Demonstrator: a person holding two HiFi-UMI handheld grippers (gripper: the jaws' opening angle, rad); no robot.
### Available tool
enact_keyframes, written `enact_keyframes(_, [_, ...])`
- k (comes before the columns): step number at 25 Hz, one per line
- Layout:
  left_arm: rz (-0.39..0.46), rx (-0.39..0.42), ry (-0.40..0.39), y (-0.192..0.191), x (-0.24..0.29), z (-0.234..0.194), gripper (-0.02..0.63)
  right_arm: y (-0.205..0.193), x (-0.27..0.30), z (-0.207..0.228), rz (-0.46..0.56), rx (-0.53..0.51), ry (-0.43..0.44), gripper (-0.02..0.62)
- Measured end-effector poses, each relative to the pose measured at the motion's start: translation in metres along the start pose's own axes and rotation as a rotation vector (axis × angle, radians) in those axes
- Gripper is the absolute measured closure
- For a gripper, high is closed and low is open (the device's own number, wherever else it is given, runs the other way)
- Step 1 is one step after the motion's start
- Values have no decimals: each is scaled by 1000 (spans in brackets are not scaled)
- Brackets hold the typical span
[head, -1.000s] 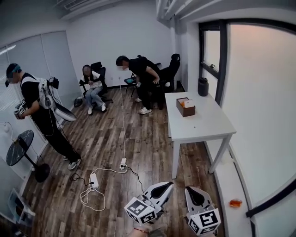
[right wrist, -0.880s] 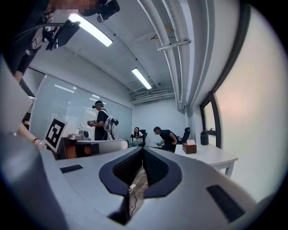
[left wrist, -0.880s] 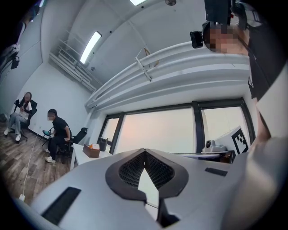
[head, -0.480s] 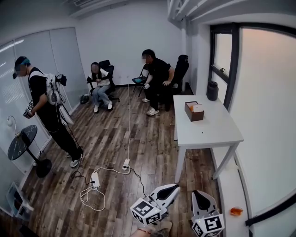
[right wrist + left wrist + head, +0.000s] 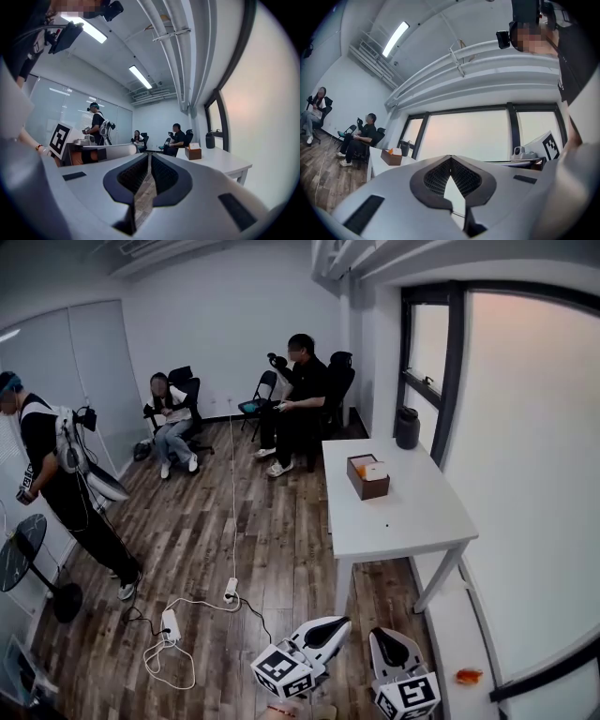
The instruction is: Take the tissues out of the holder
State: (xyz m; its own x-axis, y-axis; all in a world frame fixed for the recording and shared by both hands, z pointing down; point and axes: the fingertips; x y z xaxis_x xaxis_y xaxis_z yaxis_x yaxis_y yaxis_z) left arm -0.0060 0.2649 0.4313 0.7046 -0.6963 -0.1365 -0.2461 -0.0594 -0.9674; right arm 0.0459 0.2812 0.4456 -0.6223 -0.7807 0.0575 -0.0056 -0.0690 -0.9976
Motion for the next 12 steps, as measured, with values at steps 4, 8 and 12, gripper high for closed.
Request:
enact_keyframes(4, [4, 5, -19, 4, 23, -27, 601, 6, 33, 15, 7, -5, 2, 591])
enact_keyframes(8, [5, 7, -26, 16, 40, -57, 601, 14, 67, 30, 22, -7, -12, 591])
enact_keyframes(12, [-9, 13, -48, 13, 51, -79, 601, 16, 89, 41, 21, -12, -33, 590])
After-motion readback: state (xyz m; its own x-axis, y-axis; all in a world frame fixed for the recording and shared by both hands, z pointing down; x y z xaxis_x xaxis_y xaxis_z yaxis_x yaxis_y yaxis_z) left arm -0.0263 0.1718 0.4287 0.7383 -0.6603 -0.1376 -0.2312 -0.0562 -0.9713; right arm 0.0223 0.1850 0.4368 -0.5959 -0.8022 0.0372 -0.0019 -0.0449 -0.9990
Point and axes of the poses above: the fingertips, and each gripper's own axes: x forward along the fingers, z to its right, y out of its top, and after that the axes turned 1 degree about -z, right-handed
